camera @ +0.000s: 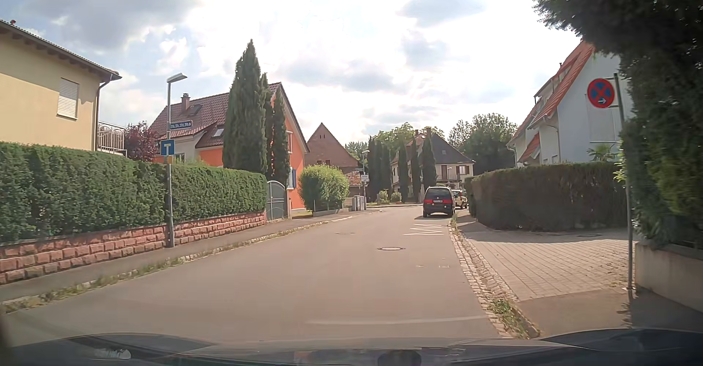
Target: Follow the waypoints while adhering to traffic rules and regulations
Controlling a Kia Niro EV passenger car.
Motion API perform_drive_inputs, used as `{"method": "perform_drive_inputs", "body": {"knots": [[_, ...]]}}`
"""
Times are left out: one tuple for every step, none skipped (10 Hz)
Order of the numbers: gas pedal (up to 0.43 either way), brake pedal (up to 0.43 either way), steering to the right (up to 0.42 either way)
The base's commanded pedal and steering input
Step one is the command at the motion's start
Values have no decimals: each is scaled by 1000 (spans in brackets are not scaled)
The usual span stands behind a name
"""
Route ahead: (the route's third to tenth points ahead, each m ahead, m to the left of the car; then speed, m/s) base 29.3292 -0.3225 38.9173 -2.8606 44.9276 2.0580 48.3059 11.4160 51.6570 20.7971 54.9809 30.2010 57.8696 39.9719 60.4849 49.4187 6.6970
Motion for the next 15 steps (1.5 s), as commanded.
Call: {"method": "perform_drive_inputs", "body": {"knots": [[47, 0, 14], [47, 0, 15], [47, 0, 19], [47, 0, 20], [47, 0, 18], [47, 0, 17], [39, 0, 21], [0, 0, 29], [0, 0, 33], [0, 0, 33], [0, 0, 35], [0, 85, 38], [0, 152, 44], [0, 207, 49], [0, 226, 50]]}}
